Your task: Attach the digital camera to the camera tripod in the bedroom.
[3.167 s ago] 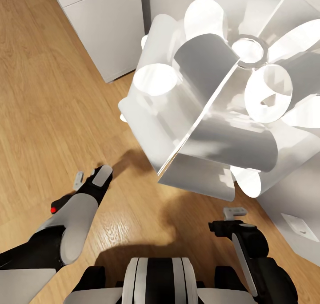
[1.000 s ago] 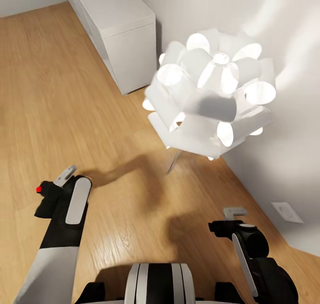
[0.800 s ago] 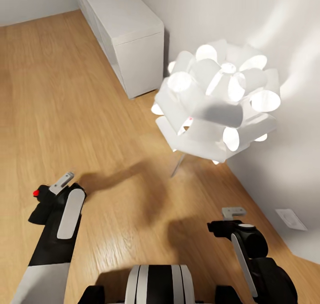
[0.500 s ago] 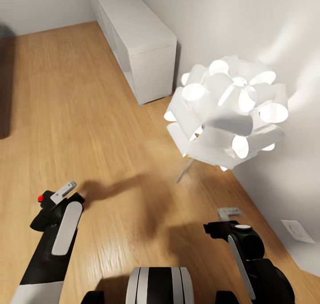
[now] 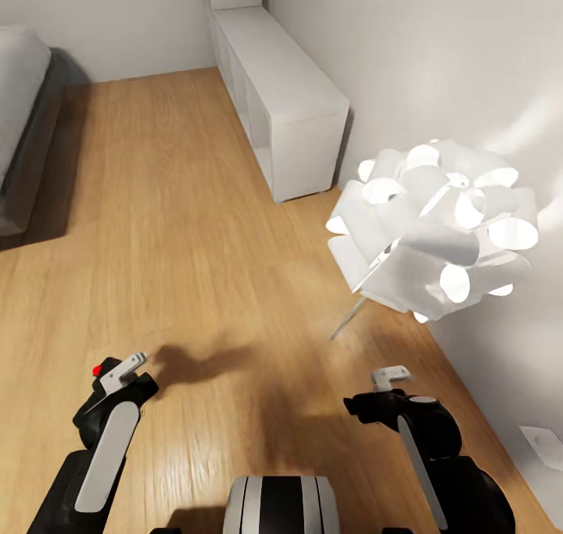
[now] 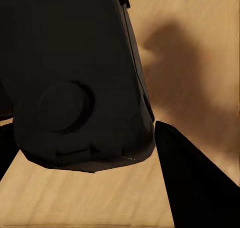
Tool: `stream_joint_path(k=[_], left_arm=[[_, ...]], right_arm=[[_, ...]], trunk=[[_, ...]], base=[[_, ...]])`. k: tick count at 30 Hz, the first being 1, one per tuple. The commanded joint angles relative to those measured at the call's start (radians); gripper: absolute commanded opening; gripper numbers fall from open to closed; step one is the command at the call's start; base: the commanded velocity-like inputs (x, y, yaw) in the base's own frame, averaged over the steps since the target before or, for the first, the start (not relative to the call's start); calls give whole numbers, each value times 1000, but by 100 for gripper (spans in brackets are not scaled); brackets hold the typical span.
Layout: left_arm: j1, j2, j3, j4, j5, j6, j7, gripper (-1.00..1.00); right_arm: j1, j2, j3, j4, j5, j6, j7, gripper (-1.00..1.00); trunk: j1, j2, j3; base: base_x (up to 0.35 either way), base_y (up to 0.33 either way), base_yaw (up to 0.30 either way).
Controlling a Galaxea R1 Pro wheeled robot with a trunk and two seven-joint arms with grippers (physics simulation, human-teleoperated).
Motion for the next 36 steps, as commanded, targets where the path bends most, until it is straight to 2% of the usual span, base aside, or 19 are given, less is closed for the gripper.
stream_joint_path(k=[1,9,23,31,32,33,34,36], left_arm=[[5,0,0,-3,3,8,-4,-100],[26,1,0,-6,0,6,-36,-100],[33,1,0,-3,1,5,-46,-100],[43,12,11,2,2,5,-77,-100],[43,12,11,2,2,5,-77,-100],[46,21,12,4,3,5,-87,-100],[46,21,12,4,3,5,-87,-100],[56,37,16,5,6,5,-108,-100]], right_arm=[[0,0,2,-1,6,4,11,100],[1,-1,38,-1,9,3,22,100],[11,1,61,-1,14,2,25,100],[13,10,146,2,15,1,18,100],[13,10,146,2,15,1,18,100],[13,12,164,5,16,1,16,100],[13,12,164,5,16,1,16,100],[10,19,178,12,14,1,14,100]], trunk=[[-1,0,4],[-4,2,43],[-10,5,110],[-14,7,148],[-15,7,152],[-15,7,157],[-15,8,161],[-16,8,169]], base=[[0,0,243],[0,0,245],[0,0,247],[0,0,236],[0,0,185],[0,0,119],[0,0,119],[0,0,68]])
